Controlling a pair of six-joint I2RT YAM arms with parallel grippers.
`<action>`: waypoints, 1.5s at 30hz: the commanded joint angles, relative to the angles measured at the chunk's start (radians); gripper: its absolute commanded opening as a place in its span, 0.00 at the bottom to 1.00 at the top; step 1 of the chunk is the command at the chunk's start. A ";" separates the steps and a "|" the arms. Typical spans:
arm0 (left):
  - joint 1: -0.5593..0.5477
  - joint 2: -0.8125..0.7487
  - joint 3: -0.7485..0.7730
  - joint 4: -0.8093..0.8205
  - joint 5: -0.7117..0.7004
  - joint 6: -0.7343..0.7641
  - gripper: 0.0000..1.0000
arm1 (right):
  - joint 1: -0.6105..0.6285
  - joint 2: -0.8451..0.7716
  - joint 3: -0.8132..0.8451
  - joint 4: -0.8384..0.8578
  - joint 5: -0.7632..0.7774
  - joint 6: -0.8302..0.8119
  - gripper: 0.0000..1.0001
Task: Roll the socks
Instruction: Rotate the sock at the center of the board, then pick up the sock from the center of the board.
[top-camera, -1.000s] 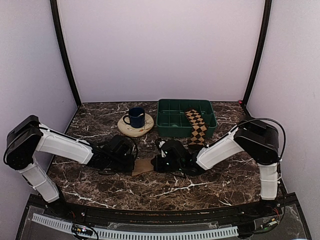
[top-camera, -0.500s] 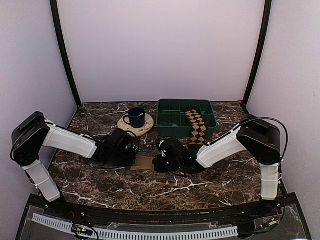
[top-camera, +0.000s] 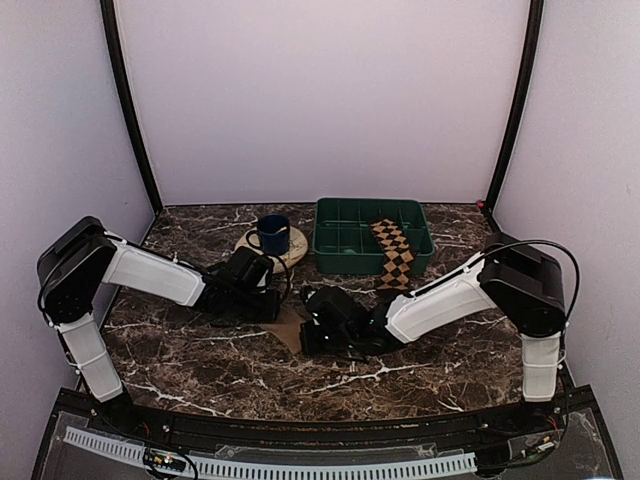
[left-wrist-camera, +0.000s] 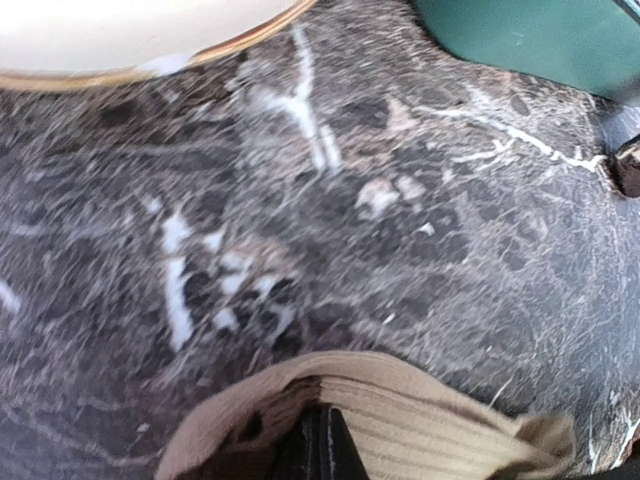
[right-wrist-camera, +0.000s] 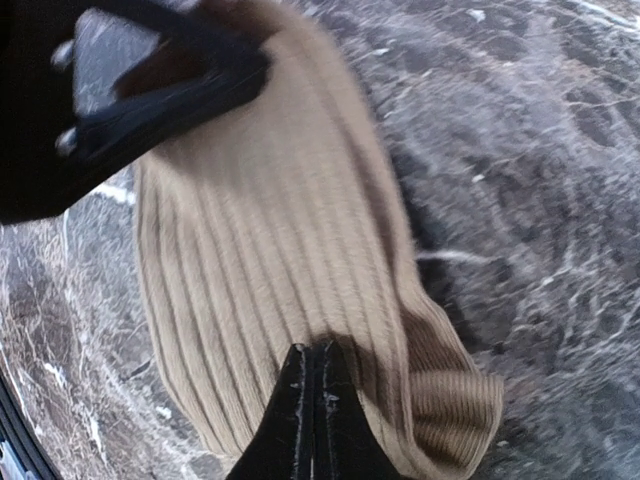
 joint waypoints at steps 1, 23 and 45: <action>0.007 0.029 0.024 0.036 0.052 0.065 0.02 | 0.040 0.007 0.015 -0.120 -0.042 -0.014 0.00; 0.010 -0.128 -0.021 0.119 0.082 0.058 0.33 | 0.076 -0.042 0.084 -0.105 -0.020 -0.186 0.11; -0.062 -0.495 -0.343 0.216 0.005 0.102 0.49 | 0.081 -0.285 -0.064 -0.173 0.082 -0.613 0.55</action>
